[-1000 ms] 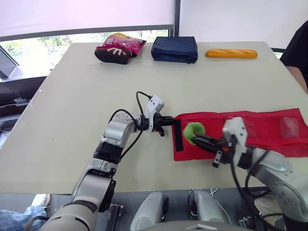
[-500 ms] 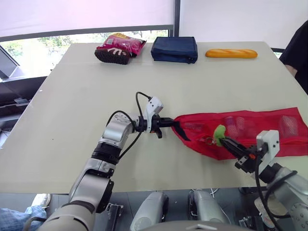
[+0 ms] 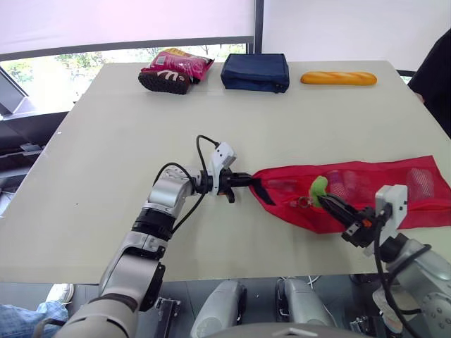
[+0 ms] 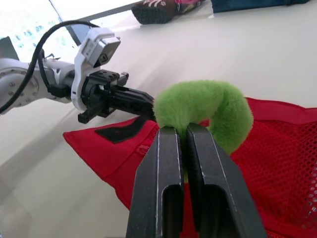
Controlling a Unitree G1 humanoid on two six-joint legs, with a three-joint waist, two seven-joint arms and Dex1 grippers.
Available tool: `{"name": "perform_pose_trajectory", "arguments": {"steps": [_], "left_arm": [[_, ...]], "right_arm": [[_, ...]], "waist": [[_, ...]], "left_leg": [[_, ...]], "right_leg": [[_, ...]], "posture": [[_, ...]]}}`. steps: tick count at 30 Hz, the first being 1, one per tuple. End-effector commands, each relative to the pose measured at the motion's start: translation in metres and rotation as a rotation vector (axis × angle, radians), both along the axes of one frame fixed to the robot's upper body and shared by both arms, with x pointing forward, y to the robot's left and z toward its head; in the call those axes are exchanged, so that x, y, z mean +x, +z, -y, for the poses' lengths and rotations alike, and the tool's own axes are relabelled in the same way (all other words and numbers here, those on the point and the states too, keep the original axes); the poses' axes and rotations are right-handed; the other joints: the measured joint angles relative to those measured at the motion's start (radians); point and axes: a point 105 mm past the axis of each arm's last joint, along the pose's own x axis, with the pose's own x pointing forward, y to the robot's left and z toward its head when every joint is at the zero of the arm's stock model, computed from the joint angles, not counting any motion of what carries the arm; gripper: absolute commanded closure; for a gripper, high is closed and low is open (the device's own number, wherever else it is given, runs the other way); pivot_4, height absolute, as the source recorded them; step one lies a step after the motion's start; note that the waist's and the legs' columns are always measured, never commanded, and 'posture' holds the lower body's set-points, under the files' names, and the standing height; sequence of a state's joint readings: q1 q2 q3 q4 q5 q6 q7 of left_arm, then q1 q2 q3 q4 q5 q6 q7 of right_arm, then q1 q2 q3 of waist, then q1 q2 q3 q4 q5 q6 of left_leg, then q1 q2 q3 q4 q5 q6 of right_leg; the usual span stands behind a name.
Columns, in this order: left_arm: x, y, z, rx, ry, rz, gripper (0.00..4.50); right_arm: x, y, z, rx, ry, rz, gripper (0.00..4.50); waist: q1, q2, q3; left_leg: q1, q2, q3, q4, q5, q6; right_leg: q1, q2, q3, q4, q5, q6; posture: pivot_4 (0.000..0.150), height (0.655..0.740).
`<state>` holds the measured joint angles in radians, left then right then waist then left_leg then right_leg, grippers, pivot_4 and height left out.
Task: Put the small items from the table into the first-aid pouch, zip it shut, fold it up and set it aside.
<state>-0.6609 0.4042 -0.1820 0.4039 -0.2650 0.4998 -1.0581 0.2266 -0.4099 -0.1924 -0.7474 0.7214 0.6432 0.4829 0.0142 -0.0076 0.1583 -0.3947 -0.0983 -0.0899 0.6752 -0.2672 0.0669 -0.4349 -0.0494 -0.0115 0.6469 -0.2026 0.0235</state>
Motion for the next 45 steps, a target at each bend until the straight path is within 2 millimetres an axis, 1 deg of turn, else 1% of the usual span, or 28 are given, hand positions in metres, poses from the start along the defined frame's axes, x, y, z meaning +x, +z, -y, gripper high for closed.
{"name": "perform_pose_trajectory", "arguments": {"steps": [1, 2, 4, 5, 6, 8, 9, 10, 12, 13, 17, 20, 23, 26, 27, 29, 31, 35, 42, 43, 45], "left_arm": [[0.002, 0.009, -0.008, -0.016, 0.015, 0.019, 4.5], [0.002, 0.009, -0.008, -0.017, 0.015, 0.018, 4.5], [0.002, 0.01, -0.009, -0.022, 0.019, 0.016, 3.77], [0.002, 0.011, -0.009, -0.022, 0.019, 0.015, 3.49], [0.002, 0.011, -0.009, -0.023, 0.019, 0.014, 2.91], [0.002, 0.011, -0.009, -0.026, 0.019, 0.009, 2.03], [0.002, 0.011, -0.01, -0.026, 0.02, 0.008, 1.42], [0.003, 0.012, -0.01, -0.028, 0.028, 0.009, 1.13], [0.003, 0.012, -0.011, -0.033, 0.033, 0.004, 0.27], [0.003, 0.013, -0.011, -0.035, 0.034, 0.003, 0.06], [-0.003, 0.019, -0.01, -0.078, 0.019, -0.032, 0.06], [-0.02, 0.022, -0.007, -0.117, -0.04, -0.095, 0.06], [-0.038, 0.02, -0.008, -0.133, -0.083, -0.171, 0.06], [-0.051, 0.022, -0.008, -0.161, -0.107, -0.232, 0.06], [-0.053, 0.024, -0.007, -0.173, -0.106, -0.241, 0.06], [-0.05, 0.029, -0.002, -0.219, -0.073, -0.262, 0.06], [-0.05, 0.033, 0.006, -0.263, -0.06, -0.288, 0.06], [-0.057, 0.034, 0.021, -0.306, -0.062, -0.329, 0.06], [-0.062, 0.026, 0.024, -0.286, -0.051, -0.35, 0.06], [-0.062, 0.026, 0.024, -0.286, -0.049, -0.349, 0.29], [-0.06, 0.027, 0.023, -0.289, -0.043, -0.343, 0.9]], "right_arm": [[0.002, 0.011, -0.004, -0.002, -0.003, 0.058, 4.47], [0.003, 0.012, -0.005, 0.0, -0.004, 0.061, 4.47], [0.004, 0.013, -0.006, 0.001, -0.004, 0.066, 4.5], [0.004, 0.014, -0.006, 0.0, -0.005, 0.067, 4.5], [0.004, 0.014, -0.006, 0.0, -0.006, 0.068, 4.5], [0.004, 0.014, -0.006, 0.0, -0.007, 0.069, 4.5], [0.005, 0.014, -0.006, 0.0, -0.008, 0.069, 4.5], [0.005, 0.015, -0.006, 0.0, -0.009, 0.07, 4.5], [0.005, 0.015, -0.006, 0.002, -0.01, 0.071, 4.5], [0.005, 0.015, -0.006, 0.002, -0.01, 0.072, 4.5], [0.005, 0.016, -0.007, 0.002, -0.01, 0.075, 4.5], [0.006, 0.017, -0.007, 0.003, -0.011, 0.077, 4.5], [0.007, 0.017, -0.009, 0.002, -0.006, 0.078, 4.5], [0.008, 0.018, -0.011, 0.005, 0.001, 0.08, 4.5], [0.008, 0.017, -0.012, 0.006, 0.003, 0.08, 4.5], [0.009, 0.017, -0.014, 0.003, 0.01, 0.079, 4.5], [0.009, 0.016, -0.015, -0.001, 0.017, 0.079, 4.5], [0.007, 0.013, -0.015, -0.012, 0.021, 0.076, 4.5], [0.006, 0.012, -0.013, -0.016, 0.016, 0.081, 4.5], [0.006, 0.012, -0.013, -0.017, 0.016, 0.081, 4.5], [0.005, 0.011, -0.013, -0.019, 0.016, 0.081, 4.5]], "waist": [[0.0, 0.0, 0.0], [0.0, 0.0, 0.0], [0.0, 0.0, 0.0], [0.0, 0.0, 0.0], [0.001, 0.0, 0.0], [0.001, 0.0, 0.0], [0.001, 0.0, 0.0], [0.002, 0.0, 0.0], [0.001, 0.0, 0.0], [0.001, 0.0, 0.0], [0.001, 0.0, 0.0], [-0.001, 0.0, 0.0], [-0.001, 0.0, 0.0], [0.002, 0.001, 0.0], [0.003, 0.001, 0.0], [0.004, 0.001, 0.0], [0.003, 0.001, 0.0], [0.002, 0.001, 0.0], [0.001, 0.001, 0.0], [0.001, 0.001, 0.0], [0.002, 0.001, 0.0]], "left_leg": [[0.0, 0.0, 0.0, 0.0, 0.0, 0.0], [0.0, 0.0, 0.0, 0.0, 0.0, 0.0], [0.0, 0.0, 0.0, 0.0, 0.0, 0.0], [0.0, 0.0, 0.0, 0.0, 0.0, 0.0], [0.0, 0.0, 0.0, 0.0, 0.0, 0.0], [0.0, 0.0, 0.0, 0.0, 0.0, 0.0], [0.0, 0.0, 0.0, 0.0, 0.0, 0.0], [0.0, 0.0, 0.0, 0.0, 0.0, 0.0], [0.0, 0.0, 0.0, 0.0, 0.0, 0.0], [0.0, 0.0, 0.0, 0.0, 0.0, 0.0], [0.0, 0.0, 0.0, 0.0, 0.0, 0.0], [0.0, 0.0, 0.0, 0.0, 0.0, 0.0], [0.0, 0.0, 0.0, 0.0, 0.0, 0.0], [0.0, 0.0, 0.0, 0.0, 0.0, 0.0], [0.0, 0.0, 0.0, 0.0, 0.0, 0.0], [0.0, 0.0, 0.0, 0.0, 0.0, 0.0], [0.0, 0.0, 0.0, 0.0, 0.0, 0.0], [0.0, 0.0, 0.0, 0.0, 0.0, 0.0], [0.001, 0.0, 0.0, -0.001, 0.001, -0.001], [0.001, 0.0, 0.0, -0.001, 0.001, -0.001], [0.001, 0.0, 0.0, -0.001, 0.001, -0.001]], "right_leg": [[0.0, 0.0, 0.0, 0.0, 0.0, 0.0], [0.0, 0.0, 0.0, 0.0, 0.0, 0.0], [0.0, 0.0, 0.0, 0.0, 0.0, 0.0], [0.0, 0.0, 0.0, 0.0, 0.0, 0.0], [0.0, 0.0, 0.0, 0.0, 0.0, 0.0], [0.0, 0.0, 0.0, 0.0, 0.0, 0.0], [0.0, 0.0, 0.0, 0.0, 0.0, 0.0], [0.0, 0.0, 0.0, 0.0, 0.0, 0.0], [0.0, 0.0, 0.0, 0.0, 0.0, 0.0], [0.0, 0.0, 0.0, 0.0, 0.0, 0.0], [0.0, 0.0, 0.0, 0.0, 0.0, 0.0], [0.0, 0.0, 0.0, 0.0, 0.0, 0.0], [0.0, 0.0, 0.0, 0.0, 0.0, 0.0], [0.0, 0.0, 0.0, 0.0, 0.0, 0.0], [0.0, 0.0, 0.0, 0.0, 0.0, 0.0], [0.0, 0.0, 0.0, 0.0, 0.0, 0.0], [0.0, 0.0, 0.0, 0.0, 0.0, 0.0], [0.0, 0.0, 0.0, 0.0, 0.0, 0.0], [0.0, 0.0, 0.0, 0.0, 0.0, 0.0], [0.0, 0.0, 0.0, 0.0, 0.0, 0.0], [0.0, 0.0, 0.0, 0.0, 0.0, 0.0]], "posture": [[0.15, 0.7395], [0.15, 0.7395], [0.15, 0.7395], [0.15, 0.7395], [0.15, 0.7395], [0.15, 0.7395], [0.15, 0.7395], [0.15, 0.7395], [0.15, 0.7395], [0.15, 0.7395], [0.15, 0.7395], [0.15, 0.7395], [0.15, 0.7395], [0.15, 0.7395], [0.15, 0.7395], [0.15, 0.7395], [0.15, 0.7395], [0.15, 0.7395], [0.15, 0.7395], [0.15, 0.7395], [0.15, 0.7395]]}}
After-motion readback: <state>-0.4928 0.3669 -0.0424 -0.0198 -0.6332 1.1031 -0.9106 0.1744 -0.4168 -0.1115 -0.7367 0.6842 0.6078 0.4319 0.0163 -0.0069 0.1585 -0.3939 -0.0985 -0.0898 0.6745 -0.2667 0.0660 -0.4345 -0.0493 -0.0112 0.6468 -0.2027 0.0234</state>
